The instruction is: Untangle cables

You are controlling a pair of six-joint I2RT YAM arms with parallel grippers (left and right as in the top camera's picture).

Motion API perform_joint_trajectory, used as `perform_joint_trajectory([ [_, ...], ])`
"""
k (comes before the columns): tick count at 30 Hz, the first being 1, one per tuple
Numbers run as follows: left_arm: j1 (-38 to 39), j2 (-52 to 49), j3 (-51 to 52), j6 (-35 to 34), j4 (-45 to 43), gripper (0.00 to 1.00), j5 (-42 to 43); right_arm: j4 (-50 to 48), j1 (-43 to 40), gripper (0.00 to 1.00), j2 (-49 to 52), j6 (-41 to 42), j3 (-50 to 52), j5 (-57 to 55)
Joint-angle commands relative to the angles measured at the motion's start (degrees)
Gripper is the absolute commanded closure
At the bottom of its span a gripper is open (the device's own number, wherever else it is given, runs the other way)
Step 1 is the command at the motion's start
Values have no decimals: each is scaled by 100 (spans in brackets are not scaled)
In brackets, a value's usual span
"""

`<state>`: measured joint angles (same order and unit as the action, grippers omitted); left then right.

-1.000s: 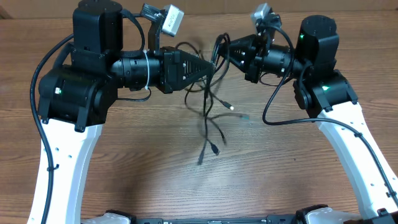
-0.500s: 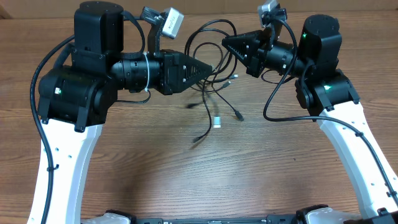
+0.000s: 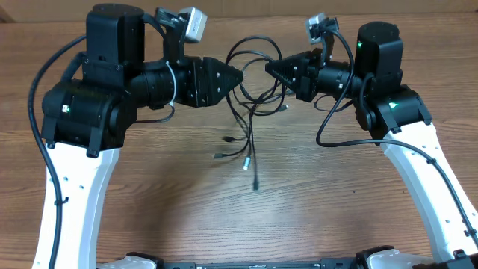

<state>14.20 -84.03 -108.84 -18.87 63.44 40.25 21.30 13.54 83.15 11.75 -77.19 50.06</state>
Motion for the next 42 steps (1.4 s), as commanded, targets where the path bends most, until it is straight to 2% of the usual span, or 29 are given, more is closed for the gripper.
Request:
perform_joint_trajectory([
  [1, -33, 66, -26, 138, 87, 34, -529, -4, 4, 96, 13, 26, -4, 501],
  [3, -33, 50, -26, 138, 221, 30, -581, 11, 98, 96, 13, 26, -4, 623],
  [8, -33, 35, -26, 136, 474, 30, -599, 24, 433, 96, 13, -4, -4, 616],
  [16, -35, 35, -26, 138, 754, 31, -944, 402, 859, 96, 13, -144, -4, 616],
  [27, -35, 33, -26, 369, 876, 36, -1231, 1119, 890, 96, 13, -356, -4, 614],
  [30, -35, 33, -26, 365, 901, 44, -1698, 1086, 890, 96, 17, -452, -4, 188],
  [35, -37, 24, -26, 671, 850, 48, -2728, 920, 892, 96, 221, -455, -4, -1233],
  [39, -50, 13, 22, 861, 688, 57, -3084, 568, 890, 96, 621, -455, -4, -1401],
  [42, -105, 13, 162, 898, 623, 59, -3080, 267, 896, 96, 894, -450, -4, -1399],
])
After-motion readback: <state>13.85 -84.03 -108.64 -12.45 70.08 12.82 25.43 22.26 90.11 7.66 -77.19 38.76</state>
